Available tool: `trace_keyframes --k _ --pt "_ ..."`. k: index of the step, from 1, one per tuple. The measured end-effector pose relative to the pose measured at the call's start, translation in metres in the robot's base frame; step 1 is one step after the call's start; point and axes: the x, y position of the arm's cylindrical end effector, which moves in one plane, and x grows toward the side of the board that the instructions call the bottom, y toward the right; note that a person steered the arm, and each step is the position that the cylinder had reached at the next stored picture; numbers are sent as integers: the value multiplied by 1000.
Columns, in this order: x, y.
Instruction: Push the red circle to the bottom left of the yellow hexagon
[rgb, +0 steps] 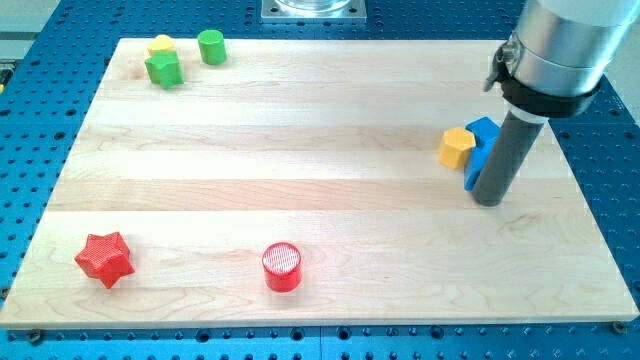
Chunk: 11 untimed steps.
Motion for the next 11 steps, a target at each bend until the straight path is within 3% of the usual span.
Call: trace_keyframes --k 1,2,3,4,5,6,7,8,9,11 --pt "77 -42" --pt "127 -117" --pt "123 -179" --pt "96 -200" --pt "125 -221" --pt "122 -280" --pt "74 -229" --pt "71 -161" --pt "84 -155" --pt "-14 -62"
